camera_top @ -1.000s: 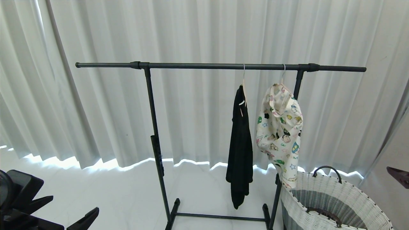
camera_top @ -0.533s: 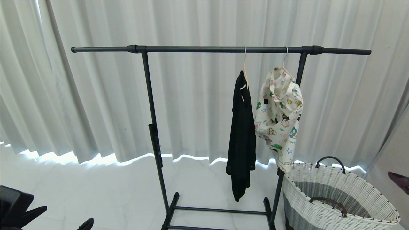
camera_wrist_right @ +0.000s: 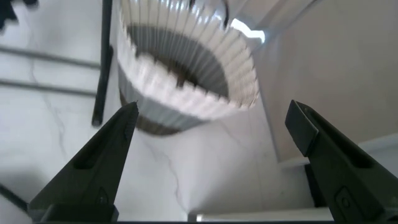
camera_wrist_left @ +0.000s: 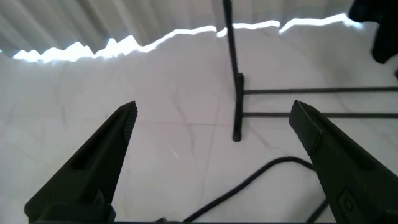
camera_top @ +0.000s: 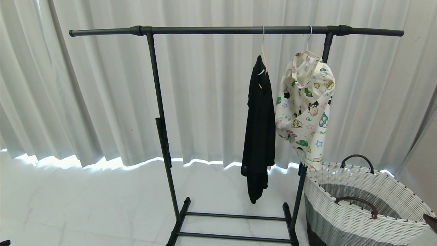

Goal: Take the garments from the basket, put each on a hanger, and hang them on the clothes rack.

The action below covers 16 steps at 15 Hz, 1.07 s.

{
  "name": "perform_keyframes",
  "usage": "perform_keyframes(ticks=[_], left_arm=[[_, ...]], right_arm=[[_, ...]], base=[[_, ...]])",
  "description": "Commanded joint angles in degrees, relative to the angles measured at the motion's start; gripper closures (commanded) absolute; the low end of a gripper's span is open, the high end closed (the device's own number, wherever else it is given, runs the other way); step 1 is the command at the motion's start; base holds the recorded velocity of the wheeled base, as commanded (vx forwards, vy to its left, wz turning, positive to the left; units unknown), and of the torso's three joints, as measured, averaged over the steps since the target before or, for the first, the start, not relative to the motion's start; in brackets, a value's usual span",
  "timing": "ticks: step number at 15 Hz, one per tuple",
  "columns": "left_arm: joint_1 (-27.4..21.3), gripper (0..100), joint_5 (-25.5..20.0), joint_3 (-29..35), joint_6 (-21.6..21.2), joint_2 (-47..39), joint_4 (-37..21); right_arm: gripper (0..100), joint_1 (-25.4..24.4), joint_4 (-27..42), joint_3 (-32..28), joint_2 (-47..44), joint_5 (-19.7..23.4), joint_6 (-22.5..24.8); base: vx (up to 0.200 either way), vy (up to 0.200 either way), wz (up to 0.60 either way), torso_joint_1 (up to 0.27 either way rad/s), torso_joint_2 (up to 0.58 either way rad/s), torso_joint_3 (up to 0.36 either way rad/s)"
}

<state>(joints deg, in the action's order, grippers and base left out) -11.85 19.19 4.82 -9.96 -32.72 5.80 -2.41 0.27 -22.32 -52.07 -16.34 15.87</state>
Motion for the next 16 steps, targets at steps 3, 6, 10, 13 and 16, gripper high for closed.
perform_keyframes(ticks=[3, 6, 10, 13, 16], left_arm=[[0.8, 0, 5.9, -3.1, -3.8, 5.9, 0.0], [1.9, 0, 15.5, -3.8, -6.8, 12.7, -3.9], [7.8, 0, 17.6, -3.8, -6.8, 14.8, -4.0], [7.9, 0, 17.3, -3.8, -8.7, 19.4, -4.0], [8.1, 0, 17.5, -3.8, -9.9, 26.8, -4.0]], right_arm=[[0, 0.5, -0.2, 1.4, 2.8, 0.0, -0.1], [0, 3.8, 1.1, 3.3, 9.6, -0.3, -0.7], [0, 8.3, 5.0, 11.7, 28.8, -7.2, -0.2], [0, 8.5, 11.8, 14.9, 48.2, -8.0, 1.1], [0, 8.7, 12.0, 14.7, 51.2, -8.2, 0.6]], base=[[0.0, 0.0, 0.0, -0.04, 0.12, 0.087], [0.0, 0.0, 0.0, -0.009, 0.02, 0.017], [0.0, 0.0, 0.0, 0.0, 0.0, 0.0], [0.0, 0.0, 0.0, 0.0, 0.0, 0.0], [0.0, 0.0, 0.0, 0.0, 0.0, 0.0]])
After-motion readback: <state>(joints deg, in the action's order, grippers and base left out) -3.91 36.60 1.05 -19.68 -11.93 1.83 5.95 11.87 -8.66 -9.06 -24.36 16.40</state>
